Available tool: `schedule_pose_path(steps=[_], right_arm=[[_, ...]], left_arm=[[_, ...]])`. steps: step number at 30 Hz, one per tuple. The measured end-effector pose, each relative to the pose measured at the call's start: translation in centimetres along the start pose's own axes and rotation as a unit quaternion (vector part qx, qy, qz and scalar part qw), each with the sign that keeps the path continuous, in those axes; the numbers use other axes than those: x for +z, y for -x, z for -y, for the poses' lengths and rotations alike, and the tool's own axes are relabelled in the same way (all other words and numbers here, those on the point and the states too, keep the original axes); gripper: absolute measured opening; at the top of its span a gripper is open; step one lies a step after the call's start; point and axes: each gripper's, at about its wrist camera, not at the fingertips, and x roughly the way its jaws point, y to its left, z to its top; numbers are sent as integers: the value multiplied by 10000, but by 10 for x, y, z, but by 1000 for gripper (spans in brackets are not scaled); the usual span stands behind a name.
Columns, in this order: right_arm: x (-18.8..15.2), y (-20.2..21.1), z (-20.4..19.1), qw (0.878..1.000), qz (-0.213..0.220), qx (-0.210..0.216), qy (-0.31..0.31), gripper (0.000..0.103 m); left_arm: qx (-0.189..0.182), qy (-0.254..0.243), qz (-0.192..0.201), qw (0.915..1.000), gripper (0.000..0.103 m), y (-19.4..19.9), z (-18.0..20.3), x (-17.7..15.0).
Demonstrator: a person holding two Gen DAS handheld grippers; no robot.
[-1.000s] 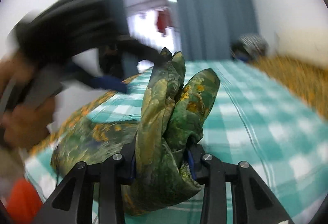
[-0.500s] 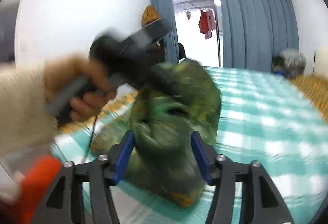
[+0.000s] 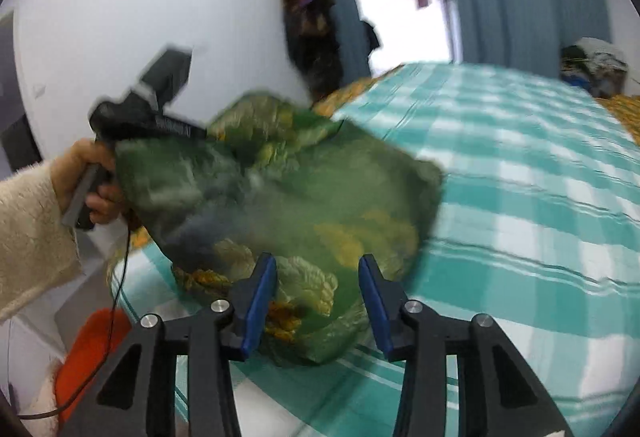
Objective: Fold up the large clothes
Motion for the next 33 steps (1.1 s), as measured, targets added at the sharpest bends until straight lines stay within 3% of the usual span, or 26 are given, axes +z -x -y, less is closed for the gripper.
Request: schedule_pose_path(steps=[3,6,11,16,20,23,26,28,33], right_arm=[[-6,-43,-12,9978,-638,128,94,43],[-19,-74,-24,9940,-1044,-85,314,42],[-37,-97,-30,9928,-1023,-458,430,42],[-12,-77,-36,9927,-1137,-393,114,42],[31,-60,-54,9979,-510,236,-336,46],[43,-76,-82,9946,-330,932,-328,46],[28,-124,-102,9883,-830,1213,-419,46],[7,-152,-110,9888,-1141,911,-309,45],[0,-151,-122,9904,-1205,680,-28,45]], left_arm=[[-3,367,-128,9992,37,-13,-35,-15],[-146,657,-167,9976,40,-31,-55,-34],[-428,1111,16,9929,46,-50,-75,-49],[-551,1149,18,9919,47,-50,-75,-45],[-695,1203,17,9903,48,-51,-84,-47],[-770,1225,2,9895,49,-49,-92,-49],[-874,1373,-113,9866,52,-48,-103,-51],[-924,1599,-289,9824,52,-51,-113,-52],[-1033,1605,-175,9815,52,-41,-115,-56]])
